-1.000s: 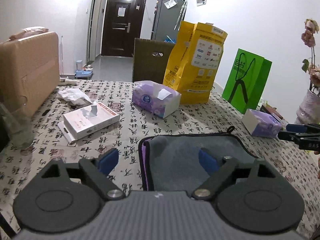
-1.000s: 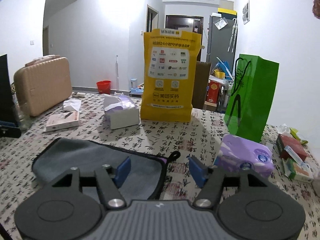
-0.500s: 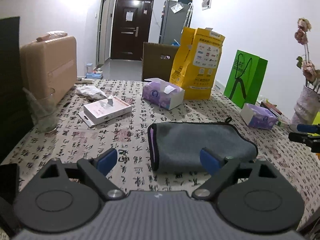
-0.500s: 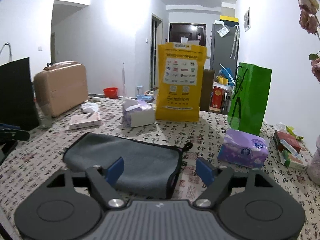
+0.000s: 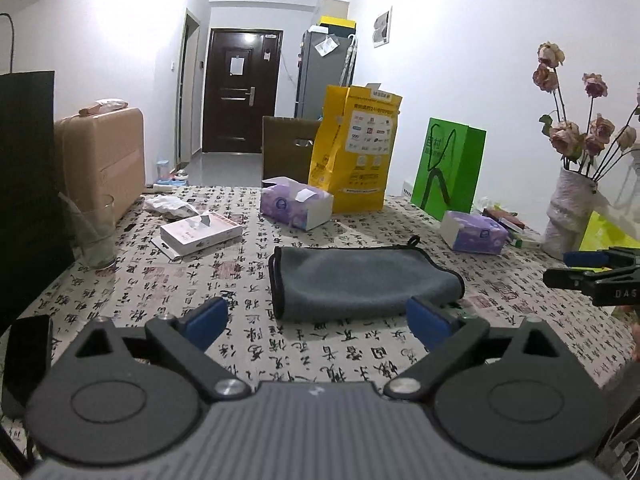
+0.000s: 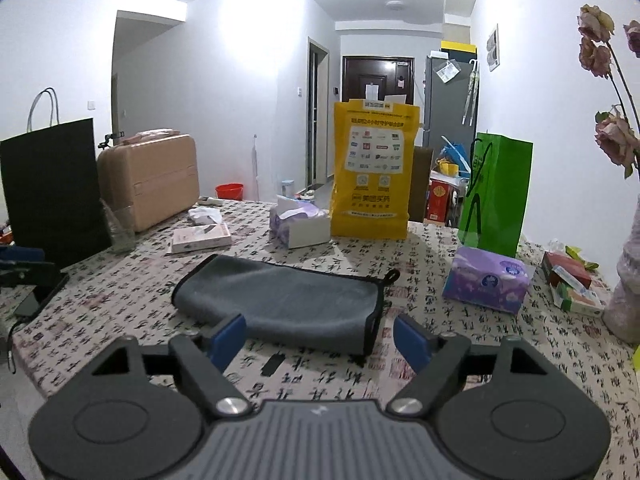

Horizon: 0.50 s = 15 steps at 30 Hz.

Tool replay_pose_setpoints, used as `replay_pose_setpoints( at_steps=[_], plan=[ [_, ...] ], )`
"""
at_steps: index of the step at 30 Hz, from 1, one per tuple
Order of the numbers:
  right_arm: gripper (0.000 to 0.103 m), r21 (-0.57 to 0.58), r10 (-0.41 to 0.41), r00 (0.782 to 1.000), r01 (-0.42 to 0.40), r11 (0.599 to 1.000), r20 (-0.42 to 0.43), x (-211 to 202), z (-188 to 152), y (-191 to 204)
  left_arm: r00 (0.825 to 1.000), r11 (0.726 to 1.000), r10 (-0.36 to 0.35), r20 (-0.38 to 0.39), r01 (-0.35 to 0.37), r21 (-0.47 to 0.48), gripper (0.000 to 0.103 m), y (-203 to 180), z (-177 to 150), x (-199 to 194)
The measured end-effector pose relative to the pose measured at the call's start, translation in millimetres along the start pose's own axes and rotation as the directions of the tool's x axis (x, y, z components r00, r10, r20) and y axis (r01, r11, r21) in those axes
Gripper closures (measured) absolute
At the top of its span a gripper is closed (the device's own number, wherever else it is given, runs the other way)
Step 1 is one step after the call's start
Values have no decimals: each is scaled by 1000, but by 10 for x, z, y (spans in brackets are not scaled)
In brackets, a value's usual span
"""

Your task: Fold towel

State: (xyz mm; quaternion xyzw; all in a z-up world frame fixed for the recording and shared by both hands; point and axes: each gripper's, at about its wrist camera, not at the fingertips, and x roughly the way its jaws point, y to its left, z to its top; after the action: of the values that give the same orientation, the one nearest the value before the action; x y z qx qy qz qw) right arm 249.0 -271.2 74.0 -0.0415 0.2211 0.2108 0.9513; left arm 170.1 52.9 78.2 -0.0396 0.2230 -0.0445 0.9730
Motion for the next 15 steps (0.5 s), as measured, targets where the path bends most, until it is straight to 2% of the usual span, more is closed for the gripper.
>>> replay_pose_setpoints(
  at_steps=[5,15],
  plan=[
    [15,11,2,1000,-2,1000,23,-201,-121,91,1000,1000,19,19,-19,17,0,-47,-142,-143],
    [11,39,22,996,-26,999,84,-542,-328,361,999,999,9,32,-11,50,0,-151,-450,-414]
  ],
)
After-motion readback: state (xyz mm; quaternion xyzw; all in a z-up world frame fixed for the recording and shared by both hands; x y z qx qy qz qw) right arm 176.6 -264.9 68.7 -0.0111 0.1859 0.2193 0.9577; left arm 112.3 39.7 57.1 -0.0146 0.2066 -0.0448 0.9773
